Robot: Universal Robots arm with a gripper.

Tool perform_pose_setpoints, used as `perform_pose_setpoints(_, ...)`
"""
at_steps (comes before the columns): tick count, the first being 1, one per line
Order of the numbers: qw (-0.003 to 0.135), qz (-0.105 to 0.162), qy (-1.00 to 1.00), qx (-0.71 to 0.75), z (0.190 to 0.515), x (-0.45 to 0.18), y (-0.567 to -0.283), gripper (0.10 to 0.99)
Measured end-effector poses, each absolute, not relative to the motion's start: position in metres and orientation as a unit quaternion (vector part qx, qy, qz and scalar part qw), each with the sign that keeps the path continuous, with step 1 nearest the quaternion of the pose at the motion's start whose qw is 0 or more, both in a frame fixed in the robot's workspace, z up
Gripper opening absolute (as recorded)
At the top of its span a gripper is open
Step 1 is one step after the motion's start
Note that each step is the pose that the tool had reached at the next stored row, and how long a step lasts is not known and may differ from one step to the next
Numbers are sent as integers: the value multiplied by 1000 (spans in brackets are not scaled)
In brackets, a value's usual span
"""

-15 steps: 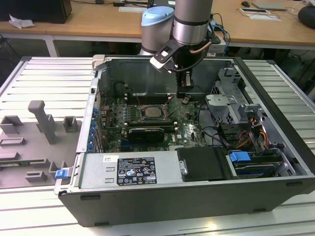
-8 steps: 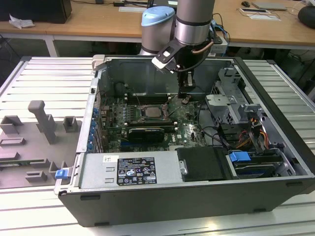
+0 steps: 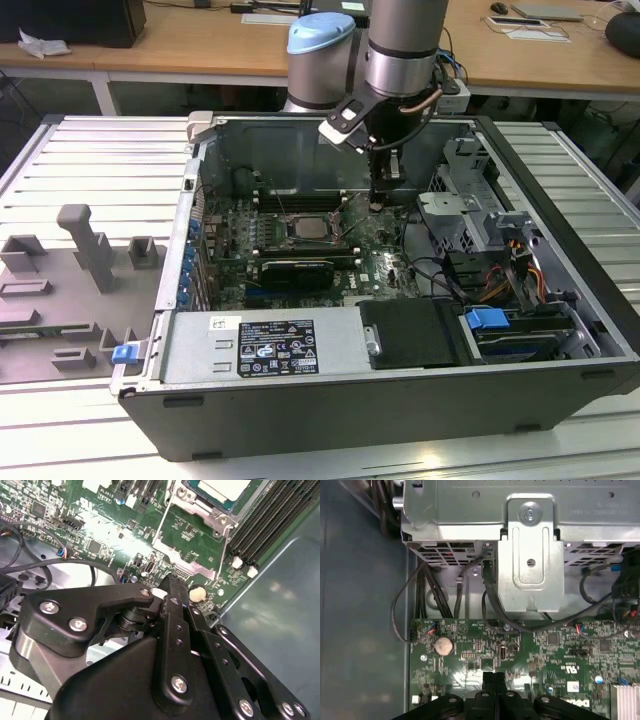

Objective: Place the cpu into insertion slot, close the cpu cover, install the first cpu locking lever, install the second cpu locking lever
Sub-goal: 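Close the cpu cover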

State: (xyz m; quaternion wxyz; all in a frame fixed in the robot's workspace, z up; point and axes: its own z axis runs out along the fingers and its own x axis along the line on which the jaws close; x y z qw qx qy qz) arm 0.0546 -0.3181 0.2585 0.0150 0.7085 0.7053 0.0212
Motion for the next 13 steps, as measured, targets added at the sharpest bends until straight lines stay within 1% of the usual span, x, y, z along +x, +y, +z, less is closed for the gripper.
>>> perform_pose_setpoints(4,13,19,705,709,251,53,-318,106)
perform_pose_setpoints(13,13,19,705,709,250,39,-318,106)
